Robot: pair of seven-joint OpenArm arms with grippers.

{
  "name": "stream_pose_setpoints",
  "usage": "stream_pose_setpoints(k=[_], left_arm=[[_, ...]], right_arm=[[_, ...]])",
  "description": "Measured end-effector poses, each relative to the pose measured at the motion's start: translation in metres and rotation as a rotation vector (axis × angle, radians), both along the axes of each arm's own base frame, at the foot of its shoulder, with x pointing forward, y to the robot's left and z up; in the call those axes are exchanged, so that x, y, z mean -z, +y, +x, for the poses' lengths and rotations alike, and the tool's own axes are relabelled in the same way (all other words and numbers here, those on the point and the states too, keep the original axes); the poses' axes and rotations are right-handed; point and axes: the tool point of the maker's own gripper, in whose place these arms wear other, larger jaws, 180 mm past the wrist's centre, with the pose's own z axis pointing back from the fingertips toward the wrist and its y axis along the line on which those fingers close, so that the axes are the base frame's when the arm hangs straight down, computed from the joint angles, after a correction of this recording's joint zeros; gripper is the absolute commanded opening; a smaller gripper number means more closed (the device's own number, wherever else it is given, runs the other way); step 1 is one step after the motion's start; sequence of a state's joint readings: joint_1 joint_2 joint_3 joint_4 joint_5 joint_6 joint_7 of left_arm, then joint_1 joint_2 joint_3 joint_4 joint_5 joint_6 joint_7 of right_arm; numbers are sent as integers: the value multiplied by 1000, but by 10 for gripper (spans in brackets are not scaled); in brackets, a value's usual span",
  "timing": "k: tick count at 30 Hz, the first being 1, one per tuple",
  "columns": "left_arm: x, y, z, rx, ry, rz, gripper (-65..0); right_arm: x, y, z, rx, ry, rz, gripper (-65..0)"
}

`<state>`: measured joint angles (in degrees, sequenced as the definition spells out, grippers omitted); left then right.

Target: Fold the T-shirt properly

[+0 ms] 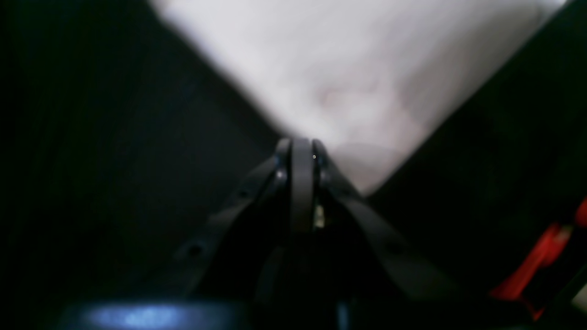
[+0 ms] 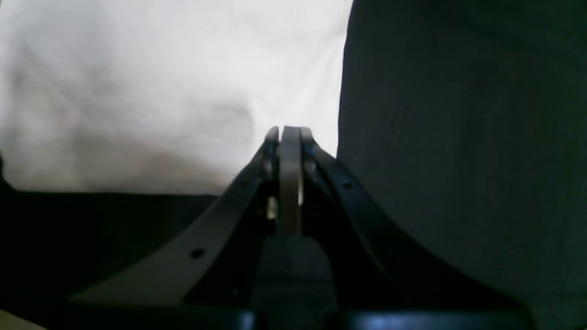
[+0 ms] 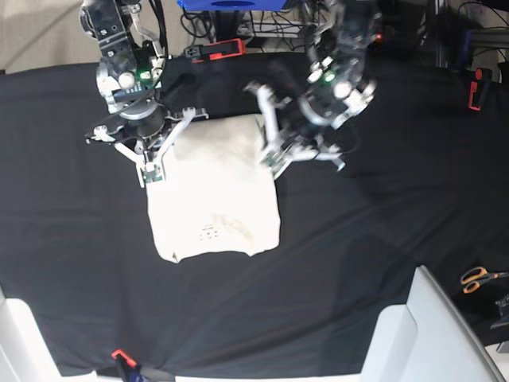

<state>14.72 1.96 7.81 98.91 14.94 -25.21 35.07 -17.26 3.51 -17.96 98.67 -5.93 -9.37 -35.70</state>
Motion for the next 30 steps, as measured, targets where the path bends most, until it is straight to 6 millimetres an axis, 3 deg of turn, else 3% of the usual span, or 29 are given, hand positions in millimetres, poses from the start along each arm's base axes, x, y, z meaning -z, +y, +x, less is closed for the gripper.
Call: stream_pose_setpoints(k=[3, 8, 13, 17, 26, 30], left_arm=[[6, -17, 14, 16, 9, -15, -650], [32, -38, 7, 82, 82, -7, -650], [55, -26, -9, 82, 150, 29, -650], [64, -9, -22, 84, 167, 51, -650], [57, 2, -19, 88, 145, 91, -650], [9, 15, -4, 22, 14, 56, -650]], right_arm=[[11, -2, 6, -2, 18, -15, -648], [28, -5, 10, -8, 41, -35, -648], [54, -6, -7, -17, 87, -49, -648], [59, -5, -17, -26, 79, -44, -648], [60, 1, -26, -13, 91, -25, -648], [34, 4, -34, 3, 54, 7, -648]])
